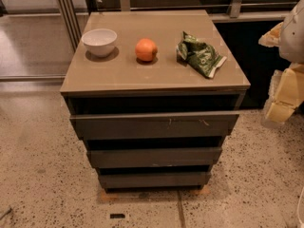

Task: Open bottom drawer

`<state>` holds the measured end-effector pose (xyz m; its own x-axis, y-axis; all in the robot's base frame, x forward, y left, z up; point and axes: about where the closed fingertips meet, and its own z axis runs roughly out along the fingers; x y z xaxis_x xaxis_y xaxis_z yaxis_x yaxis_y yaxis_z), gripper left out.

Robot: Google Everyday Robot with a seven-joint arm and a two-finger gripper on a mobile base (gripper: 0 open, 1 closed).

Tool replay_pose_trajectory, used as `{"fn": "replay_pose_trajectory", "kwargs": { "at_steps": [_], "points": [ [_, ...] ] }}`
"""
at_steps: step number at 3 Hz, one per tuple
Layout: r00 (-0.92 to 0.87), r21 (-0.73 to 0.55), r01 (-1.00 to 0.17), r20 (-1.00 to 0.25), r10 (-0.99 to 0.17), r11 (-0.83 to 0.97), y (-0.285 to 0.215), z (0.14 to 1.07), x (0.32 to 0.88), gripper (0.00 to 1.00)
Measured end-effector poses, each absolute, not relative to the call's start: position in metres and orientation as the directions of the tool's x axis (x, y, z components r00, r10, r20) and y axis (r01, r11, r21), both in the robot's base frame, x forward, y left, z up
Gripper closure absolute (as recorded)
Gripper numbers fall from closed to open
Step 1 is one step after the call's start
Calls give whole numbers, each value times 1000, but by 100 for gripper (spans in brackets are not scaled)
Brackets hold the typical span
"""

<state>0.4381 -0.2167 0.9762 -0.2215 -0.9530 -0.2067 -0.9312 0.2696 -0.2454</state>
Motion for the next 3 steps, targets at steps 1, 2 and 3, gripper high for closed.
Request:
{"fn": "replay_pose_trajectory", "kwargs": {
  "at_steps": [1,2,3],
  "points": [
    [-221,-245,-931,-207,-953,270,-217,976,438,0],
    [-223,-242,-931,-213,-951,273,-219,959,436,19],
    [-209,-216,-938,-269,-940,270,-213,914,424,42]
  ]
}}
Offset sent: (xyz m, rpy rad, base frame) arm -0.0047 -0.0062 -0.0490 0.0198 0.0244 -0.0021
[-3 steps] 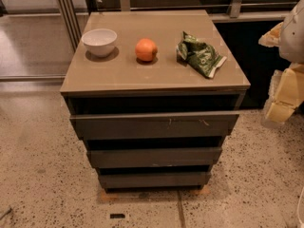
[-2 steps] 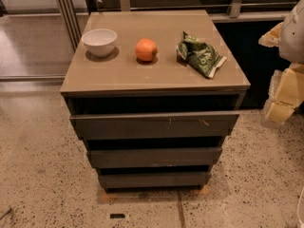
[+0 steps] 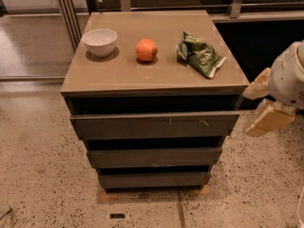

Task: Open bottom drawer

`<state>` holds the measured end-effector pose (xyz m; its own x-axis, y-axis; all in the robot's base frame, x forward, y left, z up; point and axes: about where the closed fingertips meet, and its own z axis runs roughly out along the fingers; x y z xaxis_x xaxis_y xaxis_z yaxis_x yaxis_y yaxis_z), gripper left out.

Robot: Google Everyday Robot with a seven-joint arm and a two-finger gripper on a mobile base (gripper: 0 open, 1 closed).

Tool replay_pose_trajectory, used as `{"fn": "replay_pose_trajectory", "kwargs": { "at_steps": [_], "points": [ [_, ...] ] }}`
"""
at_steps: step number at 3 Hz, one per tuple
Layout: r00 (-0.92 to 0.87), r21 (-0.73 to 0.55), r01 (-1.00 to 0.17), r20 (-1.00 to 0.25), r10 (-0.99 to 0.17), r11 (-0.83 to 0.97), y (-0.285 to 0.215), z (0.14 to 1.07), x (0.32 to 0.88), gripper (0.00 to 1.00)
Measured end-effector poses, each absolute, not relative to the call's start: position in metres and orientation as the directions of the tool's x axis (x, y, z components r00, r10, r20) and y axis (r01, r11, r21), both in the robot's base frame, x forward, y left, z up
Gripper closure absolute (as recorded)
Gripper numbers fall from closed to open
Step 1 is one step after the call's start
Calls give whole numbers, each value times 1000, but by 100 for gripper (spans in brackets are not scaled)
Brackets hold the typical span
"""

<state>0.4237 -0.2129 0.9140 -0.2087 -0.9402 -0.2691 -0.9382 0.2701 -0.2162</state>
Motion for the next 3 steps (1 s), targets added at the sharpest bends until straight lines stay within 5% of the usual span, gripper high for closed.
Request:
{"fn": "replay_pose_trajectory", "kwargs": {
  "at_steps": [2,3],
  "points": [
    [-244,-115,-947,-352,-904,300,-206,783,412,89],
    [-244,-116,-947,-352,-904,300,-206,784,412,100]
  ]
}}
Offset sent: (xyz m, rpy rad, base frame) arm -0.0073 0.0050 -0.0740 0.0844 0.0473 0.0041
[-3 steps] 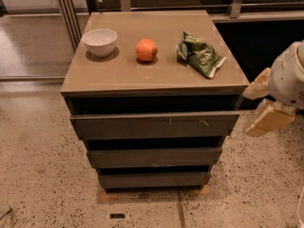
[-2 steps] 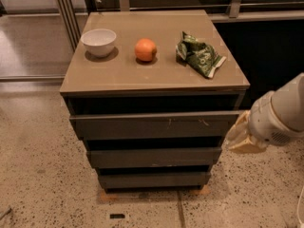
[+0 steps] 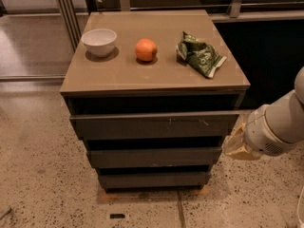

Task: Open bottom drawer

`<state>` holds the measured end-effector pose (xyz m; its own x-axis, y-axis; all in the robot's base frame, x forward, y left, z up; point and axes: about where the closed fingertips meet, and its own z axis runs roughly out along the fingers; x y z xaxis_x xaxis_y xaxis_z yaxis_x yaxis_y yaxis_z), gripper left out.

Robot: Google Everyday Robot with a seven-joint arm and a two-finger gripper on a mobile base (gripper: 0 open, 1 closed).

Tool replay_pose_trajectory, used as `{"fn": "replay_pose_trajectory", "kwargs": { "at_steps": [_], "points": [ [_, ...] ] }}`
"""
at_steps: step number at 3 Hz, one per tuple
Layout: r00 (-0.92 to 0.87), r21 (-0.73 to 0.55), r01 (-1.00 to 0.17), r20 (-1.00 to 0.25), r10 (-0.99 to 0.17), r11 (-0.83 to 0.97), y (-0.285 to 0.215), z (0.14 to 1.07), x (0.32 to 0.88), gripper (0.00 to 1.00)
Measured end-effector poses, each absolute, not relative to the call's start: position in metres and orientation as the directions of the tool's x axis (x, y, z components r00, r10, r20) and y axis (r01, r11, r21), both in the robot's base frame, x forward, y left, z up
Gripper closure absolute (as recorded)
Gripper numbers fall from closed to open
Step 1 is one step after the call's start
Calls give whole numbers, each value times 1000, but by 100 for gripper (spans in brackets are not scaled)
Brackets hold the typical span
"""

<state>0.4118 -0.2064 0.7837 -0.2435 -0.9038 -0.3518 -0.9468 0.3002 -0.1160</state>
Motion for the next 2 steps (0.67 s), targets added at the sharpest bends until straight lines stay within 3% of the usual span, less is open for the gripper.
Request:
{"fn": "replay_pose_trajectory", "kwargs": {
  "at_steps": [2],
  "points": [
    [-226,-117,-951,-369,-901,287,-201,670,418,100]
  ]
}}
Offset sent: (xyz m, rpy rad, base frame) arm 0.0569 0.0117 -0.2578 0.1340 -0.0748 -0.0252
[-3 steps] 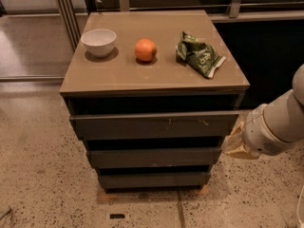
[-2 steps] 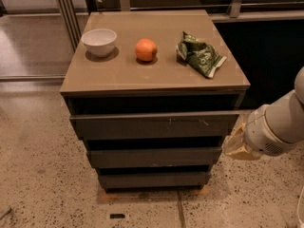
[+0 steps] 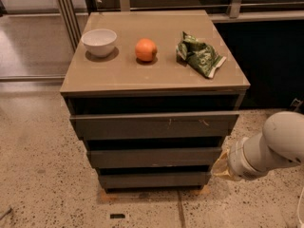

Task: Open bottom drawer

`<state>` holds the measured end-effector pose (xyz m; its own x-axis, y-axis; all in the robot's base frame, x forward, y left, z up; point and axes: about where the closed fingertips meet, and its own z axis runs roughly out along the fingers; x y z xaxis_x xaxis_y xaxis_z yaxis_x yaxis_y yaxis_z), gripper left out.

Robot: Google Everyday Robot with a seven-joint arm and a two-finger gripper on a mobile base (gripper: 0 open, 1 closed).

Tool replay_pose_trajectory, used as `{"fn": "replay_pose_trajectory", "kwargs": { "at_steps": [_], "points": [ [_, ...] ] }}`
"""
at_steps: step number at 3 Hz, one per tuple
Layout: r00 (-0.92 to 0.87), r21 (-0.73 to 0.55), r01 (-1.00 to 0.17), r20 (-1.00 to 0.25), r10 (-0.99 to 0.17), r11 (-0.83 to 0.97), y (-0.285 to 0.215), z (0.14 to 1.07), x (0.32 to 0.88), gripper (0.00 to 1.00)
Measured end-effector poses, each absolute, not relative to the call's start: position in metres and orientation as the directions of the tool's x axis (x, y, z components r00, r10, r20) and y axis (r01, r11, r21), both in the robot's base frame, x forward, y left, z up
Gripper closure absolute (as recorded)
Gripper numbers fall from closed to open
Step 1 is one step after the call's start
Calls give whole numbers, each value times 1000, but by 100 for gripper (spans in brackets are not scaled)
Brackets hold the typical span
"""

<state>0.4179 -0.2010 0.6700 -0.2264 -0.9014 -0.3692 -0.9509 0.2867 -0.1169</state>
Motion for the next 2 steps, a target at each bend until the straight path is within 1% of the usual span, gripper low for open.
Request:
{"fn": "replay_pose_trajectory", "kwargs": {
  "at_steps": [2],
  "points": [
    [-237,-66,-948,-500,-833,310,-187,514,459,100]
  ]
}}
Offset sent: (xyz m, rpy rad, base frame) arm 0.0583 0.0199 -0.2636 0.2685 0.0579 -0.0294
